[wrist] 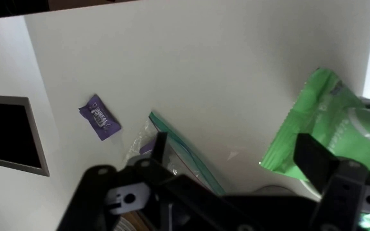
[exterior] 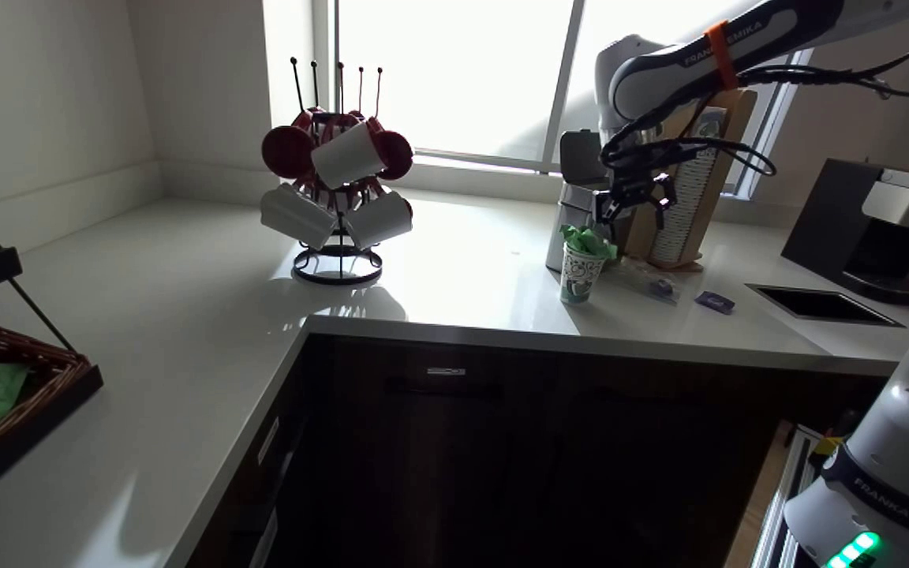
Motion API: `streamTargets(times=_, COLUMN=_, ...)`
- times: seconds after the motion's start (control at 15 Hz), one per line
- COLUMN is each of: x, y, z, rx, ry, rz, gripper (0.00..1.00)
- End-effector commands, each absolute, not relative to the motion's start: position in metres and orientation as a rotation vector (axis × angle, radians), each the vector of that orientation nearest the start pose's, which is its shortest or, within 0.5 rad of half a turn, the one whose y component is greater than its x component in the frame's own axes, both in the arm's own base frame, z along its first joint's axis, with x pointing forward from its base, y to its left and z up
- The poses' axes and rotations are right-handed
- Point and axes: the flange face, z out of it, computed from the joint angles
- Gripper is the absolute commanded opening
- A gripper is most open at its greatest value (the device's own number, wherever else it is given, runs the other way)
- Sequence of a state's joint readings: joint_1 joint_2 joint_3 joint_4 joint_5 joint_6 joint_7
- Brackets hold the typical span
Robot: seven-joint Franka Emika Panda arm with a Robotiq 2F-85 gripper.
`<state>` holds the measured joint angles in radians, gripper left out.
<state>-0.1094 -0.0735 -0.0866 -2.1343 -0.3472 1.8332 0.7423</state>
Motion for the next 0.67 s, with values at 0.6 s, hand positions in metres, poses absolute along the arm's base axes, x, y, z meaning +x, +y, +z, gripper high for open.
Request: streamTargets(times=0.6, x=0.463, y=-0.127, z=0.483, rx=-2.922, ry=1.396, rz=-0.377, gripper=1.0)
